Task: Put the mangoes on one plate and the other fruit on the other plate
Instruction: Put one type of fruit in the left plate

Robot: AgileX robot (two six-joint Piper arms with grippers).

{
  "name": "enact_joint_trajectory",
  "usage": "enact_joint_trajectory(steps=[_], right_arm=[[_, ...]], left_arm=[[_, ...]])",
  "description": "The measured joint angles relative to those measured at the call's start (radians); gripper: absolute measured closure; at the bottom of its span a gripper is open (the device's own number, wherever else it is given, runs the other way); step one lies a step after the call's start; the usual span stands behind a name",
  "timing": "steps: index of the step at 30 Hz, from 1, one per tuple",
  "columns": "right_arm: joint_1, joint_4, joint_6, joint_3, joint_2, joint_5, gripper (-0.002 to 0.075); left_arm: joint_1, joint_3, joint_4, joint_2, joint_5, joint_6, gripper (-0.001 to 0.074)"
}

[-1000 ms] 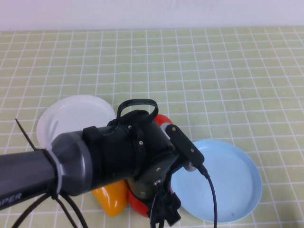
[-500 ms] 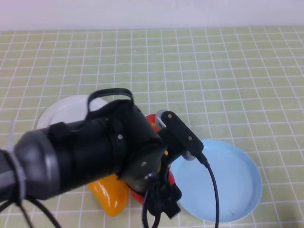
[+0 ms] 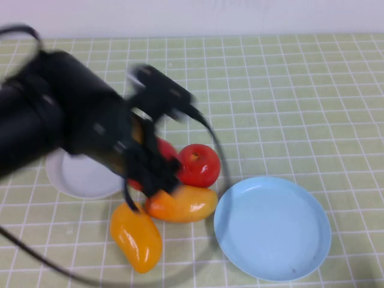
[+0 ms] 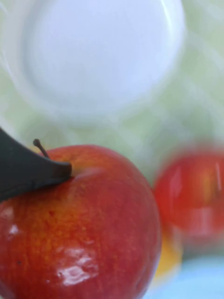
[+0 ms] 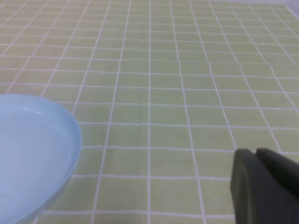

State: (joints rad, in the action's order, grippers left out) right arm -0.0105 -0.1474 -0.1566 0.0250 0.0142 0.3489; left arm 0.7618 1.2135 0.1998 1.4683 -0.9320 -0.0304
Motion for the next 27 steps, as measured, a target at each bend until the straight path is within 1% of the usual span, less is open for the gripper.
enact_joint_trajectory(steps=[5,8,11,15,21,22,25,27], right_arm=[[0.000,0.000,0.000,0.000,0.000,0.000,0.0742],[0.000,0.000,0.000,0.000,0.000,0.000,0.0742],[0.000,0.000,0.000,0.000,0.000,0.000,0.0742],[0.000,0.000,0.000,0.000,0.000,0.000,0.0742],[0.000,0.000,0.000,0.000,0.000,0.000,0.0742],[0.000,0.000,0.000,0.000,0.000,0.000,0.0742],[0.000,0.000,0.000,0.000,0.000,0.000,0.0742],[0.000,0.000,0.000,0.000,0.000,0.000,0.0742]], left_arm=[[-0.258,0.001,0.014,0.015,0.034,0.002,0.0210],[-0.373,0.001,0.012,0.045,0.052,0.002,0.0210],[-0.464,0.001,-0.023,0.092,0.072,0.004,0.0210],[-0.522,0.001,-0.079,0.163,0.120,0.022,0.0210],[-0.532,0.001,-0.121,0.243,0.150,0.083,0.0206],[-0.532,0.001,-0.128,0.248,0.150,0.085,0.0193],[-0.532,0.001,-0.134,0.254,0.168,0.089,0.0104],[-0.532,0.001,-0.136,0.247,0.186,0.091,0.0070]])
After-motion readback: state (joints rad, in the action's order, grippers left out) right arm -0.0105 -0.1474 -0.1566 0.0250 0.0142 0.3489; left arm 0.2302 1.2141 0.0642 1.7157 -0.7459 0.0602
